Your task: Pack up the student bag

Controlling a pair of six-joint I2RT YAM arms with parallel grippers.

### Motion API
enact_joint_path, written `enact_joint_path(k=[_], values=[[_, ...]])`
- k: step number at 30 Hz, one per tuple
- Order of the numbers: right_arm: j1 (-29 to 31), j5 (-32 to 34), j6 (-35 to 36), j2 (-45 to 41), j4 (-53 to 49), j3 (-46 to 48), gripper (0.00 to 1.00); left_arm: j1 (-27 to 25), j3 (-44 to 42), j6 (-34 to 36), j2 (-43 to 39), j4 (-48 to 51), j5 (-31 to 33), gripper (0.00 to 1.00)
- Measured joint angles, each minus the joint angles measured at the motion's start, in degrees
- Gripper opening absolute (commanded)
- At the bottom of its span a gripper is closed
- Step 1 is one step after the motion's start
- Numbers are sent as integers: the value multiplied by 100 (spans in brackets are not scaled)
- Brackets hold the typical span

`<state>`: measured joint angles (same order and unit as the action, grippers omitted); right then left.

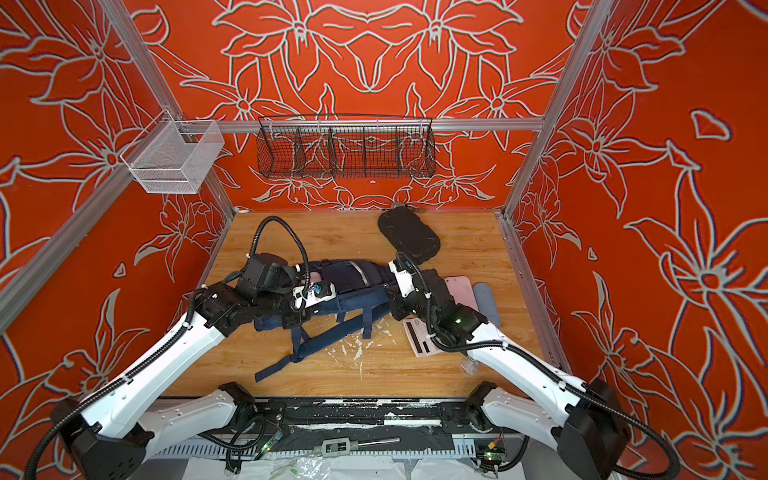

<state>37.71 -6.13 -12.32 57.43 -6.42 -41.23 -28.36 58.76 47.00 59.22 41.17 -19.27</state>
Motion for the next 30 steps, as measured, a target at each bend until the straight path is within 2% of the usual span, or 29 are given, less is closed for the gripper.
enact_joint_path(k=[3,4,6,7,8,10,12,15,17,20,22,25,28,30], values=[[98,-66,192,-358,-197,4,0,210,-372,133,-157,-479,-31,0],[273,-13,304,-369,-260,-39,0,385,-487,205,-153,-715,-92,7],[678,144,485,-170,-396,-251,0,822,-691,339,-9,-1174,-229,53],[920,212,557,37,-424,-413,0,1106,-741,369,149,-1377,-258,81],[1088,236,595,232,-431,-549,0,1303,-737,376,304,-1523,-247,98],[1384,269,610,726,-378,-870,0,1611,-619,398,772,-1729,-157,97],[1502,280,588,1038,-302,-1029,0,1681,-533,442,970,-1784,-151,97],[1545,293,501,1207,-170,-1056,0,1589,-568,511,579,-1856,-601,99],[1547,295,417,1213,-101,-1045,0,1357,-634,503,103,-1963,-796,96],[1565,254,306,1213,92,-1045,0,592,-632,549,-254,-2146,-846,91],[1567,221,258,1220,146,-1045,0,149,-621,601,-140,-2227,-872,86],[1567,175,205,1224,164,-1045,0,-79,-616,636,378,-2312,-813,82],[1565,177,81,1209,256,-1012,0,-85,-706,560,852,-2514,-619,64],[1565,175,-35,1141,376,-901,0,-85,-713,568,981,-2594,-564,59]])
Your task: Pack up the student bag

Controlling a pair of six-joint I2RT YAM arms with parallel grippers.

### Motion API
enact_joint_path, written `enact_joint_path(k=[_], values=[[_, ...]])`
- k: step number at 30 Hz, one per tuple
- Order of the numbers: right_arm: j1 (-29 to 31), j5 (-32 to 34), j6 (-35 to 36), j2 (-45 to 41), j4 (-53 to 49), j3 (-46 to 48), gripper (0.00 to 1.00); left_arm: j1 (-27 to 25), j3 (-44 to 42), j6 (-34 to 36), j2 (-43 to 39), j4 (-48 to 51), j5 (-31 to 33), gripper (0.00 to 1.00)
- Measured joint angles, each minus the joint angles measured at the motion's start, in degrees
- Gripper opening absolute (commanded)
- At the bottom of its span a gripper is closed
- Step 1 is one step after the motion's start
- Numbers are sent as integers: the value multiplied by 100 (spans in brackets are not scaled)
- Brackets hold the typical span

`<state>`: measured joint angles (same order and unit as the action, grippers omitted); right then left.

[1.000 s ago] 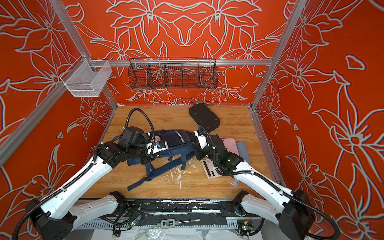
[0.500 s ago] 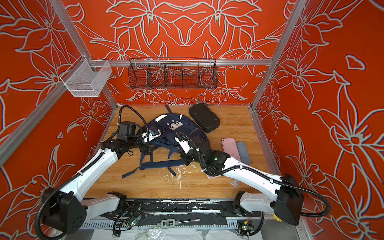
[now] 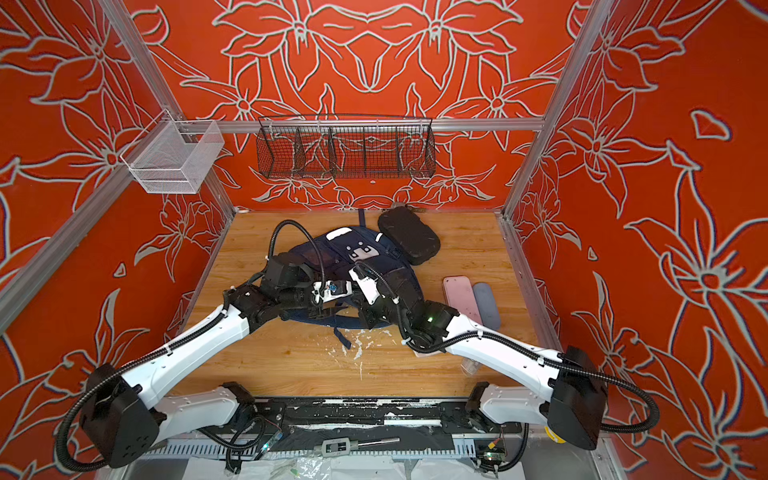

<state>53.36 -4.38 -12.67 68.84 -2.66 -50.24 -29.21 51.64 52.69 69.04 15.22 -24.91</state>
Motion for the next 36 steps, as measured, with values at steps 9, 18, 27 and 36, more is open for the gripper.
enact_joint_path(k=[9,18,27,36], values=[[-251,192,-516,-382,-44,269,0,-48,70,44,129,-166,162,0],[-2468,-522,-977,-1609,-162,1353,0,1099,-170,426,-745,444,-343,0],[-1438,-960,-466,-560,2,802,0,1829,-393,144,-774,647,-509,97],[-190,-894,-592,-72,815,184,0,155,70,-1366,-2124,498,-575,89]])
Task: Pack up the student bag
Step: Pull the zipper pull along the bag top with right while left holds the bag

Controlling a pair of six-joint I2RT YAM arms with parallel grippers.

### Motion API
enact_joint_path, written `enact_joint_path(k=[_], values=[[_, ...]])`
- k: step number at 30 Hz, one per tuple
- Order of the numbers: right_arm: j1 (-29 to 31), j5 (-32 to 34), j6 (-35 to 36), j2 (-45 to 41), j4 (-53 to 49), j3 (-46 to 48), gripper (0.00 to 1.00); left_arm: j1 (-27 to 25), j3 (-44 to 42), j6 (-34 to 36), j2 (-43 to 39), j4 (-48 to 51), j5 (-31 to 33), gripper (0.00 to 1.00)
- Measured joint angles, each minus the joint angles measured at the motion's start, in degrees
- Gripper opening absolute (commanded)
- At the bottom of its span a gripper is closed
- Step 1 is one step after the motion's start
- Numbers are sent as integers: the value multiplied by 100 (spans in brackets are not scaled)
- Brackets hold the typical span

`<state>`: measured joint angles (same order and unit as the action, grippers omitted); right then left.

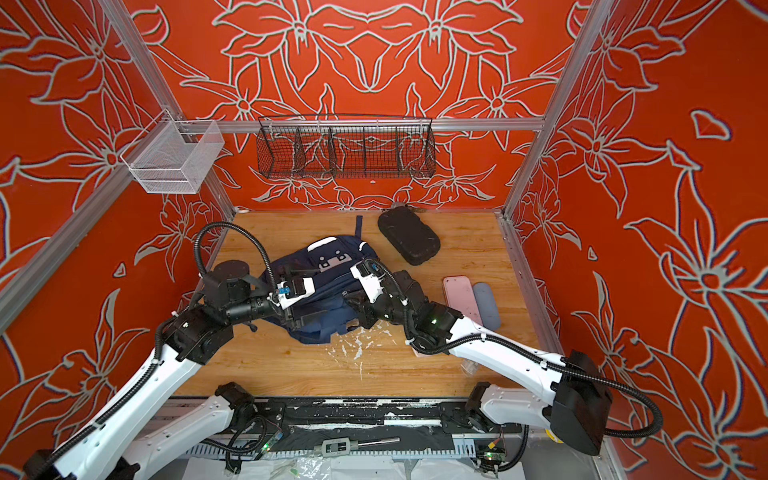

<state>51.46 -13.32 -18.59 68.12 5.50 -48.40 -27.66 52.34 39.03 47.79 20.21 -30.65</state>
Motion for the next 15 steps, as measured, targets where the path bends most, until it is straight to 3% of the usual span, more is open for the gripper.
enact_joint_path(k=[5,9,10,11,12,13,15], values=[[-13,-13,-68,9,79,13,0,-203,-492,-656,315,116,466,87],[-13,-111,-144,9,188,44,0,-225,-435,-885,715,278,743,76],[-13,-116,-157,9,219,57,0,-240,-358,-935,844,297,774,69],[-13,-120,-162,9,254,70,0,-249,-258,-981,1008,299,798,55],[-13,-118,-164,9,280,83,0,-267,-168,-1051,1167,295,811,34],[-15,-109,-164,9,299,101,0,-278,-76,-1117,1338,302,813,3],[-28,-35,-162,9,284,136,0,-313,96,-1156,1615,402,813,0]])
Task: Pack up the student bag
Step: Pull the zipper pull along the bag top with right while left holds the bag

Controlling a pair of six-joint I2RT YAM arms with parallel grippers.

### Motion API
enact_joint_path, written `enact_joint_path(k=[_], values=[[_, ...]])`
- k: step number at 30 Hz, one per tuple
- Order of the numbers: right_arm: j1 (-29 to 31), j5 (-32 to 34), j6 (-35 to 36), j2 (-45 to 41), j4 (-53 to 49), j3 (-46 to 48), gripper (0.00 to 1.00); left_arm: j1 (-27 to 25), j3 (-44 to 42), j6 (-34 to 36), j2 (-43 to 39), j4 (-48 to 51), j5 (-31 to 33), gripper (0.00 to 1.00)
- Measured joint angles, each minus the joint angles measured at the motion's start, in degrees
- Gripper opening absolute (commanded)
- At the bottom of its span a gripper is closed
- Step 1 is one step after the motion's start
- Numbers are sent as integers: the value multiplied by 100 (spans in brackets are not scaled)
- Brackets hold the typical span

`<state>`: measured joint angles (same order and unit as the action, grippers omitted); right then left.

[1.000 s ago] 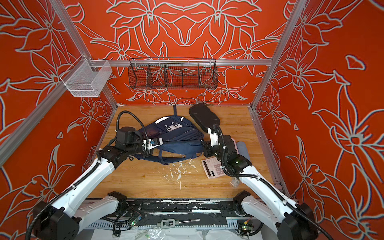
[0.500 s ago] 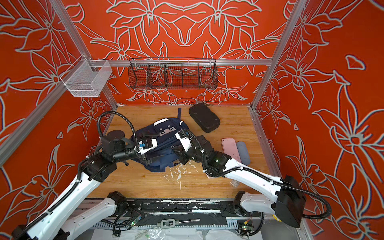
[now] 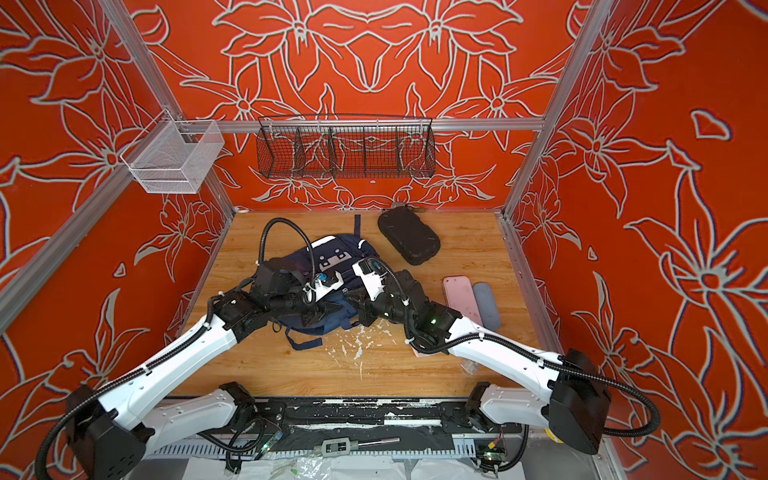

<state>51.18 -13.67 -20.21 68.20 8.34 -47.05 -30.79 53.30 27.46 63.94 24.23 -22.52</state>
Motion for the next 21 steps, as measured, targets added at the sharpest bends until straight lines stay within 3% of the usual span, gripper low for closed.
enact_joint_path(k=[4,9,14,17,21], values=[[-264,114,-24,-46,-251,4,0,-42,319,249,190,407,44,0],[-1613,-809,-284,-101,-269,127,0,-42,518,931,-323,809,31,0],[-2583,-1373,-337,1217,168,22,0,-28,584,1580,-850,1338,-13,0],[-2710,-1427,-420,1609,278,175,0,-33,208,1891,-1080,1381,142,0],[-2524,-1176,-262,669,55,564,0,330,-337,2258,-1268,1213,160,0]])
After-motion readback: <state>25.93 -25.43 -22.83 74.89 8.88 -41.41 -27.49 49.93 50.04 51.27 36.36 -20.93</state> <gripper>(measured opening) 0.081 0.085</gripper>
